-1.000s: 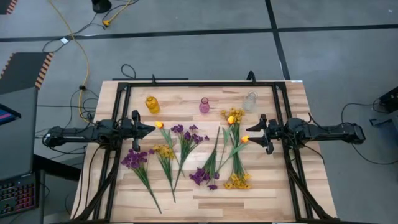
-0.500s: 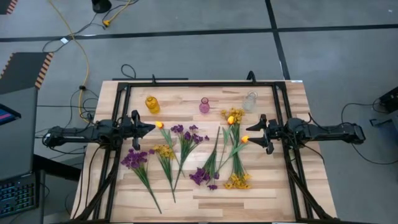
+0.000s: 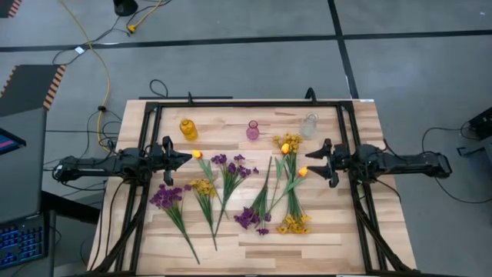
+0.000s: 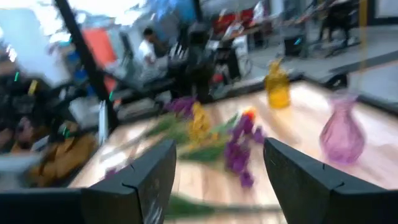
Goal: Sort flowers into vase by color
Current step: Put the top yellow flowers into the transparent vase
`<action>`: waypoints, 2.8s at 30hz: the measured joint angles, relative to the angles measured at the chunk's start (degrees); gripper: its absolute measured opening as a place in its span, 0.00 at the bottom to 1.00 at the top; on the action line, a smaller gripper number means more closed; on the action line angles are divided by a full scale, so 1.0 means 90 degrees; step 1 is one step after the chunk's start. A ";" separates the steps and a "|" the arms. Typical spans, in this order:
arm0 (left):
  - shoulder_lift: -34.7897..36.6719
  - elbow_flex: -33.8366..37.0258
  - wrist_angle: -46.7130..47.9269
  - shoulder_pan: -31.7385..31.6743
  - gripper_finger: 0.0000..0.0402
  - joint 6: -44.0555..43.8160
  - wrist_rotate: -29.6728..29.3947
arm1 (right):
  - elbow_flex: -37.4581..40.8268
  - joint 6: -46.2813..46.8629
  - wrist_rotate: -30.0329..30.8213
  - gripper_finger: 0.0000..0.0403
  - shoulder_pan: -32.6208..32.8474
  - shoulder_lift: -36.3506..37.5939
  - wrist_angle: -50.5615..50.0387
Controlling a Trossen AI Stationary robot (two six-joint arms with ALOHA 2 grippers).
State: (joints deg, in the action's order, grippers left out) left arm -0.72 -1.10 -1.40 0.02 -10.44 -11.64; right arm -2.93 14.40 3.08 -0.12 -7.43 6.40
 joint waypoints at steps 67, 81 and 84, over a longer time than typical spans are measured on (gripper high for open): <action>-0.0001 0.0000 0.0000 0.0001 0.00 -0.0014 0.0007 | -0.3824 0.3969 0.1750 0.67 -0.0461 -0.7606 -0.3855; -0.0001 0.0000 -0.0001 0.0000 0.00 -0.0014 0.0007 | -0.3826 0.4069 0.1487 0.67 -0.0546 -0.8769 -0.3117; -0.0001 0.0000 0.0000 0.0001 0.00 -0.0014 0.0007 | -0.3841 0.4067 0.1533 0.67 -0.0544 -0.8919 -0.2999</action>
State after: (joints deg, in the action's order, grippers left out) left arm -0.73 -1.10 -1.39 0.03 -10.57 -11.57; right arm -37.50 51.00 16.88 -5.02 -87.70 -20.58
